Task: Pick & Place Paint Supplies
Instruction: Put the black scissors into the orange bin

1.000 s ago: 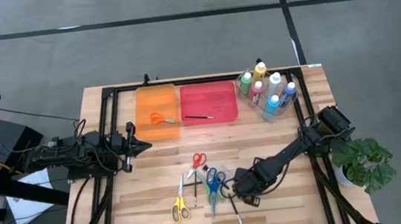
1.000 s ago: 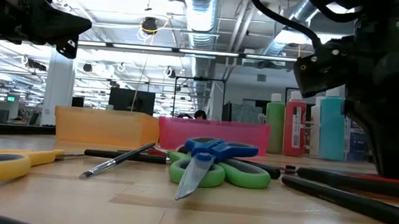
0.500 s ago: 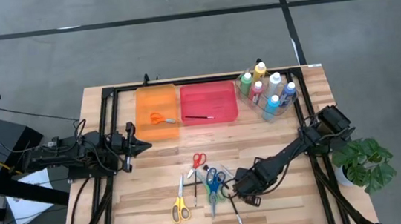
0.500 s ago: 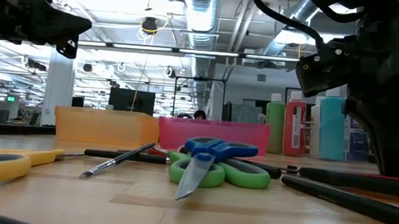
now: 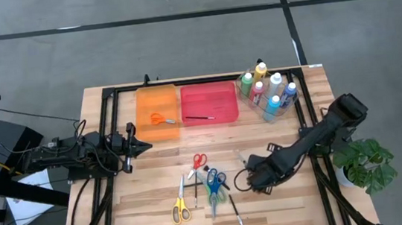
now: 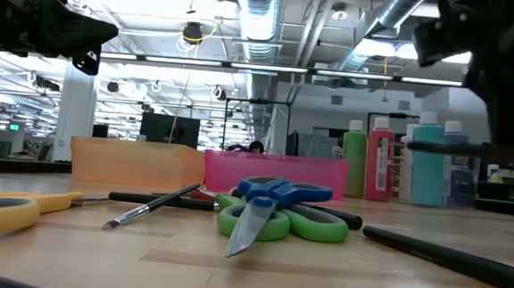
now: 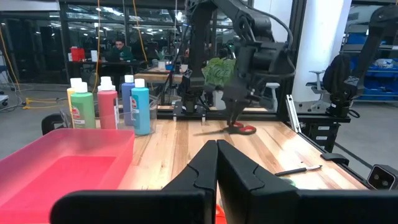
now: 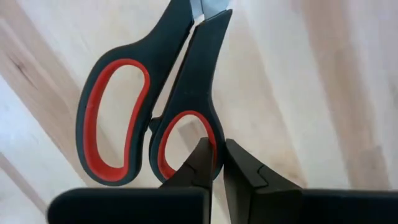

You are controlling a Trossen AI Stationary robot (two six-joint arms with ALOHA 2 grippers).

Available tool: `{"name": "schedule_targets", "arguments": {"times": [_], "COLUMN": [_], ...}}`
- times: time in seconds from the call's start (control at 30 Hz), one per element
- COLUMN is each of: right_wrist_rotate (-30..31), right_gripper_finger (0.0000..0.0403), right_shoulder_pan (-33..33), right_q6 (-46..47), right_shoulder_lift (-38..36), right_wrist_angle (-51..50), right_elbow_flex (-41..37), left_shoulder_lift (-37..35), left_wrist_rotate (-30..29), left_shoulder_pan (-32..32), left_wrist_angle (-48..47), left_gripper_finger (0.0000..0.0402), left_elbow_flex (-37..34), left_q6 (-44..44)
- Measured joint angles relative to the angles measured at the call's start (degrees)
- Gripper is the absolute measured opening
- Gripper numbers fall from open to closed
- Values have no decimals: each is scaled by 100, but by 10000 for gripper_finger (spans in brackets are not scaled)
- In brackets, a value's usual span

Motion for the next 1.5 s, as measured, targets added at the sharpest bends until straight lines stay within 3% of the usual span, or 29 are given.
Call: {"name": "schedule_targets", "arguments": {"times": [0.47,0.73,1.1,1.27,1.5], "right_wrist_rotate": [1373,1688,1672,1073,-530], "right_gripper_finger": [13,14,15,15,15], "right_shoulder_pan": [103,25,-339,-593,-1003], "right_q6": [-145,-1331,-3213,-4331,-5619], "right_shoulder_lift": [-630,-631,-631,-631,-631], "right_wrist_angle": [226,1454,3656,5114,7008], "right_elbow_flex": [14,15,18,18,24], "left_shoulder_lift": [0,0,0,0,0], "left_wrist_rotate": [0,0,0,0,0], "left_shoulder_pan": [-2,0,0,-7,-15], "left_wrist_angle": [-2,-2,-4,-4,-4], "left_gripper_finger": [2,2,2,2,2], "left_elbow_flex": [0,0,0,0,0], "left_q6": [0,-1,-2,-2,0]}}
